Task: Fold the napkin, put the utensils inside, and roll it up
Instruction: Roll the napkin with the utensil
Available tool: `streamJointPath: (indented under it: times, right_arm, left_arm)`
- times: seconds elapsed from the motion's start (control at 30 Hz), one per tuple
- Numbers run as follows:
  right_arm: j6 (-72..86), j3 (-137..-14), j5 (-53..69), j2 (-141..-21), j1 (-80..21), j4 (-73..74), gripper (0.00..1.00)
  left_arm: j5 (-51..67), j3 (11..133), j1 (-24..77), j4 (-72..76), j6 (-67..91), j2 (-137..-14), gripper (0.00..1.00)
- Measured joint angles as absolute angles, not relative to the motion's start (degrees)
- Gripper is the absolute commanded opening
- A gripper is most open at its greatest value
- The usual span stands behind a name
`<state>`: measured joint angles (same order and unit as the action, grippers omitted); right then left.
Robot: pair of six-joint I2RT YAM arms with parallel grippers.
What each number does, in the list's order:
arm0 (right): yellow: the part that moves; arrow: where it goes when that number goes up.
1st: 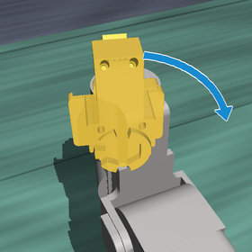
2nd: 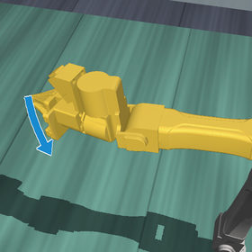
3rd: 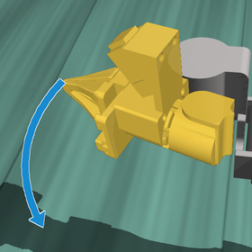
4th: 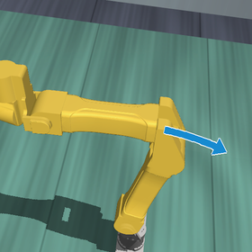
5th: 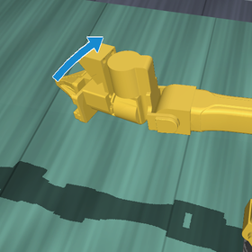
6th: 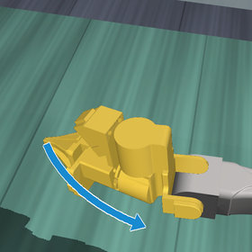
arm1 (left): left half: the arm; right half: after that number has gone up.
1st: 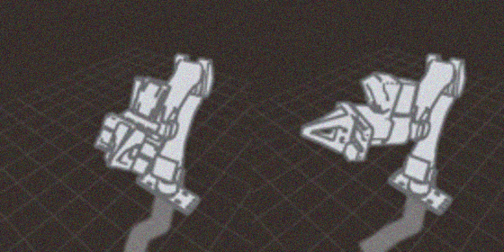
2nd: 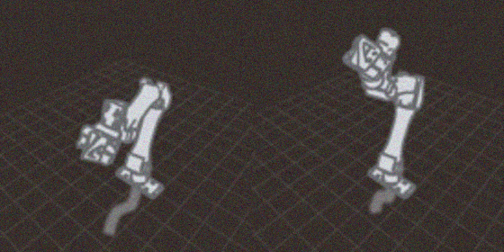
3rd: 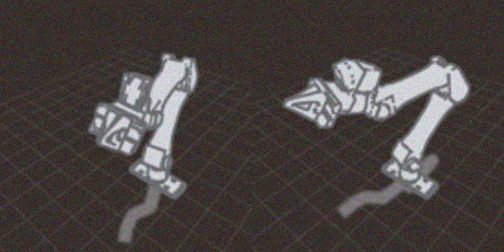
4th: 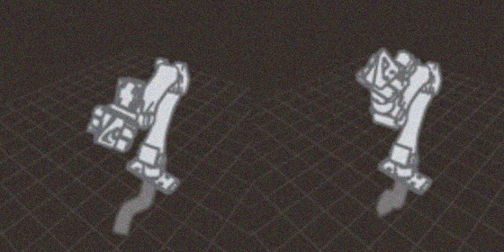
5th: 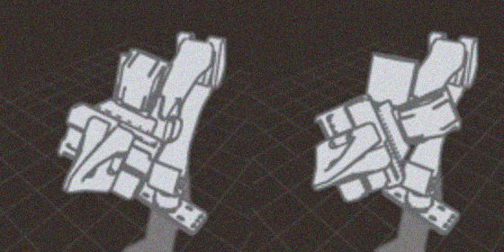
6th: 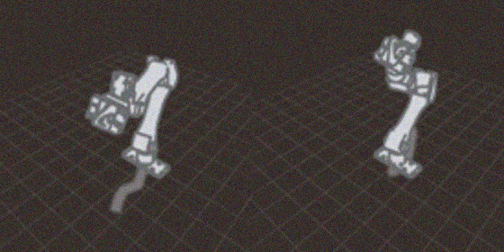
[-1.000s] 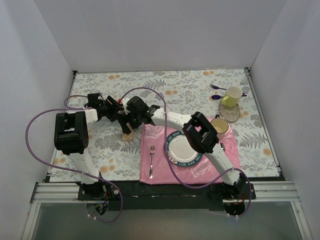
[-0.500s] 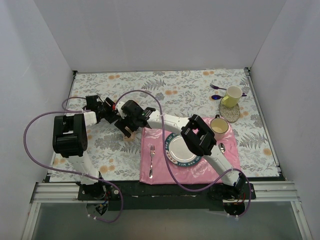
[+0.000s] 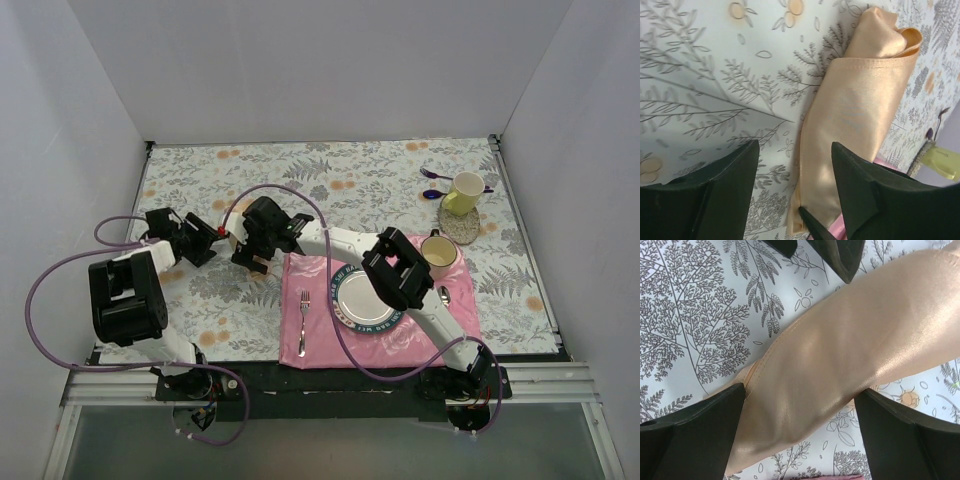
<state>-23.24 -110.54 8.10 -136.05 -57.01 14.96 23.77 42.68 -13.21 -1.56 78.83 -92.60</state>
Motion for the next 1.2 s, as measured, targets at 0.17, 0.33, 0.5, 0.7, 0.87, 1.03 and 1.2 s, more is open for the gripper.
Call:
streamJointPath:
  times: [0.17,0.33,0.5,0.7,0.87,1.03,1.2]
  right_arm:
    - [-25.50,-108.79,11.55,-135.31,-56.10,13.28,0.99]
    - [-23.64,-108.73,12.36,-134.61,-54.48,15.35,0.99]
    - [-17.89,-111.35,12.08,-134.34,-52.29,18.06,0.99]
    - [-9.56,-111.35,10.79,-130.91,-48.45,19.53,0.99]
    - [-6.07,-110.85,10.26,-127.72,-46.61,19.59,0.99]
    - [-3.36,-110.19,10.74,-126.74,-47.22,19.57,0.99]
    - [-1.04,-109.60,10.59,-126.74,-48.25,19.97,0.99]
  left_arm:
    - [24.03,42.61,-14.52,-4.36,78.91,-89.80,0.58]
    - [29.10,44.18,-14.28,-3.01,82.17,-89.49,0.54]
    - [32.08,48.01,-12.95,0.25,84.49,-92.68,0.57]
    - [32.84,53.10,-8.99,2.83,85.82,-98.41,0.57]
    - [32.05,53.65,-7.20,2.76,85.67,-100.20,0.57]
    - [28.29,52.97,-7.22,1.89,83.92,-99.55,0.59]
    - [26.83,52.90,-7.31,1.96,83.37,-99.81,0.58]
